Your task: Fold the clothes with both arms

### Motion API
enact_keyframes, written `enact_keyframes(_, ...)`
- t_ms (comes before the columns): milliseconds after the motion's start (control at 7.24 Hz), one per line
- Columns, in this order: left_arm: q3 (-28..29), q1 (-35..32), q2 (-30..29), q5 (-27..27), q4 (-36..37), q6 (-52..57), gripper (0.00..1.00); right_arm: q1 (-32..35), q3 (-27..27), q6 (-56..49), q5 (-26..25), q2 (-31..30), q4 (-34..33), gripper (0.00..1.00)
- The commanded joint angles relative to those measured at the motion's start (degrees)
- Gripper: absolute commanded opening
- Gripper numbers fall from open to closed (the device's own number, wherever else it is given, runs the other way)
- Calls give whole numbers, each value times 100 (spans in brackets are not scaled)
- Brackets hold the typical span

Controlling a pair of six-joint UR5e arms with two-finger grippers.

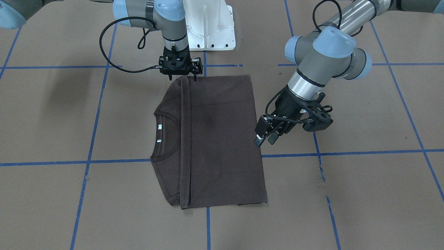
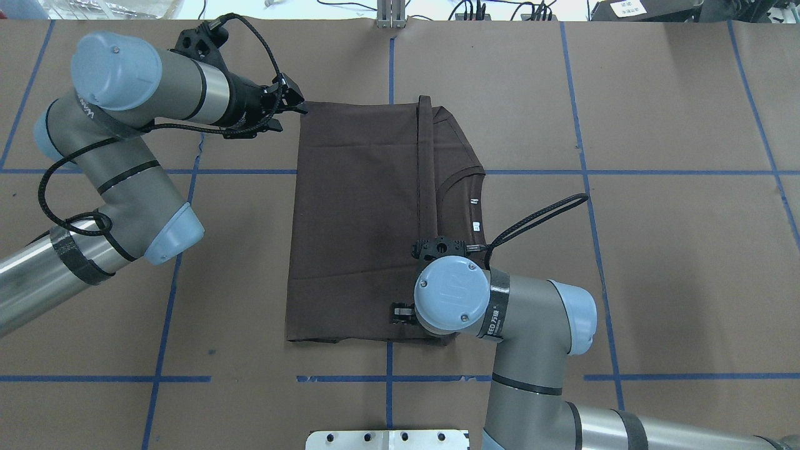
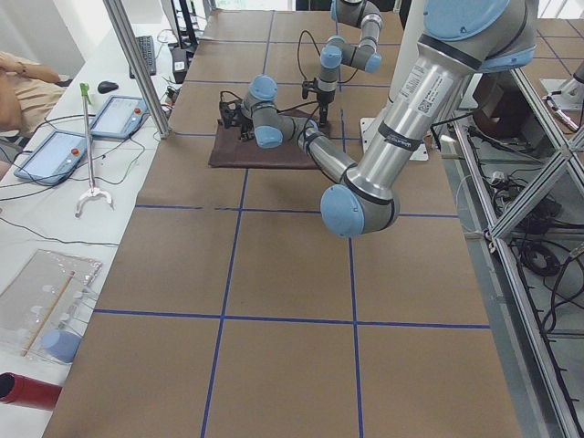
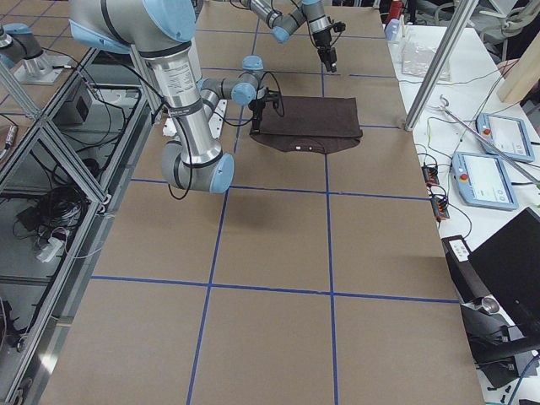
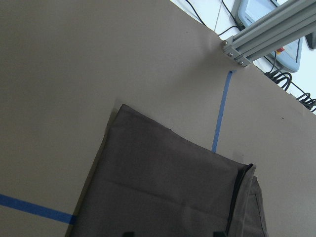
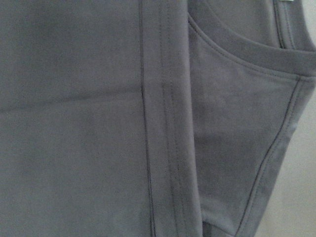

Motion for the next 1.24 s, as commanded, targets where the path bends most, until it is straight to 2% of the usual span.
enact_keyframes(0, -5, 4, 2, 1, 41, 0, 62, -11, -80, -134, 5, -13, -180, 99)
enact_keyframes(138, 4, 4, 2, 1, 41, 0, 62, -29, -80, -161, 5, -100, -241, 99)
enact_keyframes(414, -5, 4, -6, 1, 41, 0, 62, 41, 243, -808, 67, -127, -941, 99)
enact_keyframes(552, -13, 4, -6, 1, 41, 0, 62, 155, 680, -1177, 76, -554, -1032, 99)
enact_keyframes(691, -13, 4, -6, 1, 41, 0, 62, 173, 1233, -1450, 6, -1472, -972, 99)
enact_keyframes(829, -22, 4, -6, 1, 41, -9, 62, 165, 1273, -1435, 5, -1664, -885, 99)
enact_keyframes(1105, -171, 4, -15, 1, 277, -9, 62, 225, 1161, -1295, 5, -905, -954, 99)
